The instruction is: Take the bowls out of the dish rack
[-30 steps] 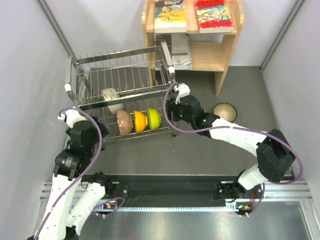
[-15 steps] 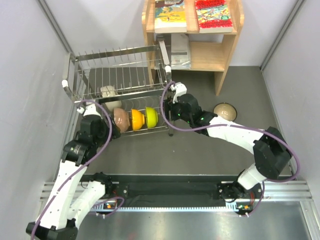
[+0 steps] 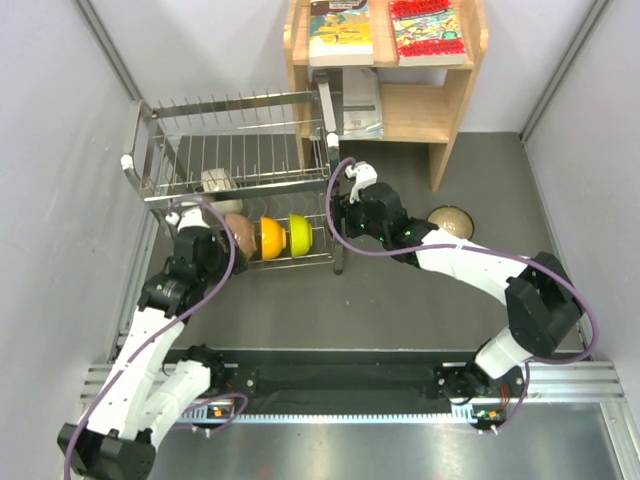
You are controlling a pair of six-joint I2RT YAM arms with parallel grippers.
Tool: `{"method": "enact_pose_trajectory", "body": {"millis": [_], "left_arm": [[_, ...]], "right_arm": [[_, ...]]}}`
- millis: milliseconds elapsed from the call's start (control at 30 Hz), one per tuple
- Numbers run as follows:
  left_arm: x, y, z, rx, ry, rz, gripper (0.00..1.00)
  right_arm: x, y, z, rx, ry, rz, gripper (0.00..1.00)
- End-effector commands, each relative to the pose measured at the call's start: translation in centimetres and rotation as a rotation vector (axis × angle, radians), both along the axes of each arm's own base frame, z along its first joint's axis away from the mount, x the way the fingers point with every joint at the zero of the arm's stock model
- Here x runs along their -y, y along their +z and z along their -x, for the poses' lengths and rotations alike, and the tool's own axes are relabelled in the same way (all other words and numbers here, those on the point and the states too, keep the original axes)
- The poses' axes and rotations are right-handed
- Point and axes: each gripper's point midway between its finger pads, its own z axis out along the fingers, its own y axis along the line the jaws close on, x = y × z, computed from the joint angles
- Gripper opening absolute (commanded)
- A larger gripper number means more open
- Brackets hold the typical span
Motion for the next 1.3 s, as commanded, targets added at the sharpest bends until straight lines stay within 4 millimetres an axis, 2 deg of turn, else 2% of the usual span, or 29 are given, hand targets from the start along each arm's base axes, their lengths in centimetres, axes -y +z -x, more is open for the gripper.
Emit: {"method": "enact_pose_trajectory", "body": {"millis": [0,67,100,133,200,233,367,433,467,733,800,1033,1233,1267], "left_arm": [[0.2,1.1,-0.4,0.114,0.089,0.118,0.80],[0.4,0.7,-0.2,0.149,0.150,0.206,0.77],[0.3,-0.6,0.1,0.145,0.170,0.220,0.77],[0.2,0.1,0.1,0.204,0.186,0.260,0.77],[-0.6,-0.3,0.2,0.250,0.227,0.258,0.76],[-1.0,0.3,0.3,0.291,0.237,0.257,0.76],[-2.0,1.4,-0.6,0.368,0.249,0.203,0.77],[-2.1,1.0,-1.1,0.371,0.239,0.168,0.77],[-2.0,1.6,-1.6,0.397,0.232,0.167,0.77],[-1.4,-1.0,-3.4,0.340,0.161,0.079,0.77],[-1.5,-1.6,-3.5,0.341,0.156,0.057,0.77],[-1.5,-1.6,-4.1,0.392,0.119,0.016,0.77],[-0.5,-1.9,-4.5,0.448,0.039,0.016,0.76],[-0.3,-2.4,-4.4,0.446,0.027,0.019,0.76]], "right_arm": [[0.6,1.7,-1.4,0.032,-0.044,-0.046,0.69],[0.8,2.0,-1.3,0.036,-0.045,-0.053,0.69],[0.8,2.2,-1.2,0.036,-0.040,-0.056,0.69],[0.8,2.3,-1.2,0.037,-0.039,-0.057,0.69],[0.9,2.3,-1.1,0.040,-0.033,-0.048,0.69],[0.9,2.4,-1.1,0.041,-0.034,-0.047,0.69],[1.2,2.6,-1.1,0.045,-0.030,-0.044,0.69],[1.2,2.8,-1.1,0.046,-0.028,-0.047,0.69],[1.3,2.9,-1.1,0.048,-0.029,-0.047,0.69],[2.4,2.9,-1.1,0.051,-0.041,-0.035,0.69],[2.7,2.9,-1.3,0.049,-0.044,-0.036,0.69],[3.2,2.1,-1.2,0.042,-0.042,-0.024,0.69],[3.3,1.7,-1.3,0.033,-0.035,-0.023,0.69],[3.3,1.5,-1.3,0.029,-0.035,-0.021,0.69]]}}
